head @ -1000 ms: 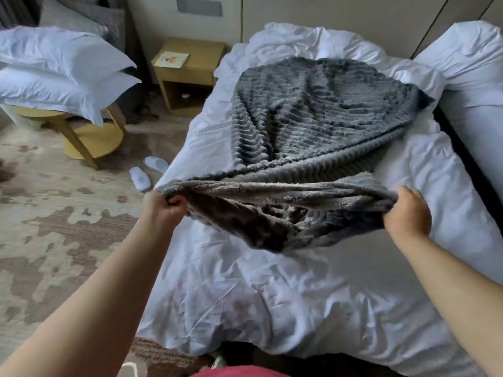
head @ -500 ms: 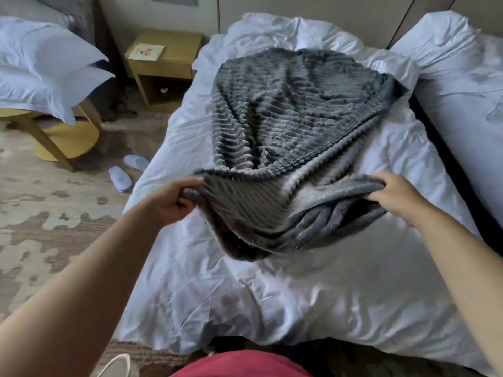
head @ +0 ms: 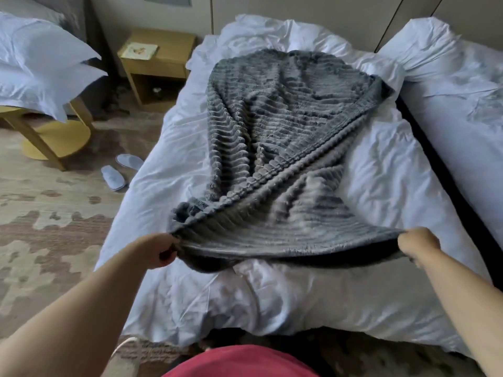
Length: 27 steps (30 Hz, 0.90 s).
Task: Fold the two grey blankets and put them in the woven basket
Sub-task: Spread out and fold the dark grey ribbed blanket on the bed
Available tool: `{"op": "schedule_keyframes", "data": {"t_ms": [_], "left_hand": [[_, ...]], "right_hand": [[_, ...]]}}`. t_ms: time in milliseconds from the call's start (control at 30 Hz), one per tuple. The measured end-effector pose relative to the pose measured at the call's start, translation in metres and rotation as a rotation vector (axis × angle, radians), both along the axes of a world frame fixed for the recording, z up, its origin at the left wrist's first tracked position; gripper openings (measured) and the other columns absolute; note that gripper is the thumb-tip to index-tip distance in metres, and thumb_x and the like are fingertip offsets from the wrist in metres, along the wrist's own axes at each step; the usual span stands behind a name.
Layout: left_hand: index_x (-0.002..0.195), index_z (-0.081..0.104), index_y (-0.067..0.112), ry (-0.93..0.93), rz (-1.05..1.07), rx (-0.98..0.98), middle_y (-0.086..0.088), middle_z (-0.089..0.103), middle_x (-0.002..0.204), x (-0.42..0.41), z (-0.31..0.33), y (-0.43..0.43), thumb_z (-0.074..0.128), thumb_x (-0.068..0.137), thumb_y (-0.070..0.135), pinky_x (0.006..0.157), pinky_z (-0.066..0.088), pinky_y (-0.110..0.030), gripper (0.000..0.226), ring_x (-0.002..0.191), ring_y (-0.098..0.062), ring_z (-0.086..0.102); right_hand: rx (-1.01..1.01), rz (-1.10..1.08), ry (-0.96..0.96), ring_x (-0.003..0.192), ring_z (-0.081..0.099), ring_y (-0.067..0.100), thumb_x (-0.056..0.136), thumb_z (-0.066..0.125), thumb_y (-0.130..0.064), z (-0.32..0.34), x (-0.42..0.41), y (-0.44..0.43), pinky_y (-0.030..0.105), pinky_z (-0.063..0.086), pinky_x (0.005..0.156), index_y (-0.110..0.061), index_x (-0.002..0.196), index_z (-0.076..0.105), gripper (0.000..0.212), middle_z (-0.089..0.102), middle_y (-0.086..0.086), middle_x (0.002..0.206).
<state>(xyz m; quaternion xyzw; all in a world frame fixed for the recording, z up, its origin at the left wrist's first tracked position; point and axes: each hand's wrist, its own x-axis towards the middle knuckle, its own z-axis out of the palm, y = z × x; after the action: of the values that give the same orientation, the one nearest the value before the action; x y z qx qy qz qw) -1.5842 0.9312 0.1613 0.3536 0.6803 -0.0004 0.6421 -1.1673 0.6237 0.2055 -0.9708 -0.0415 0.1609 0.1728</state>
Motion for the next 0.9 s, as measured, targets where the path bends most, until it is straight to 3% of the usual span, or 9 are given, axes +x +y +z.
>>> {"op": "schedule_keyframes", "data": {"t_ms": [100,200,267,333,400,500,600,733,900], "left_hand": [[0.074,0.048,0.011,-0.296,-0.142,0.037,-0.002,0.047,0.053,0.029,0.060,0.017,0.054,0.096,0.014,0.030,0.037,-0.011,0.023,0.029,-0.004,0.044],[0.081,0.053,0.021,-0.831,0.080,0.224,0.008,0.054,0.053,0.056,0.127,0.045,0.049,0.098,0.029,0.037,0.038,-0.011,0.019,0.039,0.001,0.048],[0.085,0.056,0.026,-0.934,0.249,0.292,0.008,0.056,0.063,0.063,0.139,0.054,0.051,0.096,0.034,0.044,0.043,-0.012,0.014,0.046,-0.001,0.050],[0.091,0.054,0.028,-0.684,0.186,0.412,0.005,0.055,0.073,0.066,0.117,0.048,0.052,0.097,0.033,0.043,0.049,-0.016,0.009,0.052,-0.005,0.052],[0.095,0.054,0.023,-0.372,0.084,0.453,0.000,0.055,0.078,0.065,0.073,0.029,0.055,0.096,0.029,0.038,0.049,-0.017,0.006,0.060,-0.012,0.053],[0.077,0.052,0.006,-0.025,-0.018,0.403,-0.011,0.047,0.063,0.038,0.004,-0.010,0.059,0.094,0.019,0.028,0.035,-0.014,0.023,0.048,-0.021,0.042],[0.084,0.052,-0.003,0.214,-0.182,0.313,-0.016,0.049,0.070,-0.010,-0.042,-0.039,0.053,0.093,0.007,0.026,0.026,-0.010,0.014,0.049,-0.022,0.042],[0.078,0.049,0.002,0.257,-0.186,0.163,-0.012,0.047,0.065,-0.032,-0.046,-0.051,0.051,0.091,0.007,0.033,0.029,-0.009,0.014,0.043,-0.020,0.043],[0.072,0.045,0.012,-0.062,-0.101,0.180,-0.003,0.041,0.045,0.005,-0.010,-0.025,0.053,0.097,0.022,0.032,0.026,-0.009,0.028,0.025,-0.008,0.034]], "right_hand": [[0.604,-0.235,0.052,0.083,0.057,0.030,0.082,0.042,0.005,0.060,0.023,0.026,0.030,0.052,0.047,-0.002,0.101,0.064,0.029,0.058,0.016,0.098],[1.010,-0.186,-0.317,0.085,0.064,0.019,0.068,0.043,-0.009,0.148,0.045,0.042,0.034,0.057,0.067,-0.024,0.096,0.068,0.040,0.067,0.000,0.090],[1.086,-0.166,-0.447,0.078,0.064,0.006,0.070,0.048,-0.015,0.174,0.053,0.037,0.031,0.057,0.076,-0.029,0.094,0.065,0.032,0.067,-0.004,0.093],[1.023,-0.154,-0.463,0.069,0.059,-0.001,0.069,0.053,-0.021,0.164,0.043,0.029,0.025,0.053,0.067,-0.028,0.088,0.061,0.021,0.062,-0.007,0.085],[0.747,-0.003,-0.406,0.073,0.058,0.015,0.073,0.063,-0.017,0.120,0.020,0.019,0.028,0.043,0.065,-0.018,0.091,0.065,0.018,0.062,0.003,0.083],[0.155,0.189,-0.160,0.089,0.062,0.033,0.079,0.070,-0.013,0.028,-0.013,-0.021,0.034,0.044,0.070,-0.004,0.104,0.066,0.026,0.067,0.022,0.097],[-0.161,0.051,0.166,0.085,0.061,0.035,0.083,0.069,-0.011,-0.042,-0.042,-0.077,0.031,0.045,0.065,0.001,0.122,0.058,0.043,0.064,0.022,0.109],[-0.234,-0.066,0.323,0.059,0.051,0.026,0.080,0.063,0.000,-0.061,-0.048,-0.103,0.025,0.037,0.048,0.003,0.104,0.059,0.025,0.057,0.015,0.076],[0.181,-0.042,0.011,0.080,0.058,0.034,0.082,0.057,0.000,-0.007,-0.020,-0.052,0.037,0.044,0.067,0.000,0.095,0.063,0.014,0.062,0.018,0.089]]}}
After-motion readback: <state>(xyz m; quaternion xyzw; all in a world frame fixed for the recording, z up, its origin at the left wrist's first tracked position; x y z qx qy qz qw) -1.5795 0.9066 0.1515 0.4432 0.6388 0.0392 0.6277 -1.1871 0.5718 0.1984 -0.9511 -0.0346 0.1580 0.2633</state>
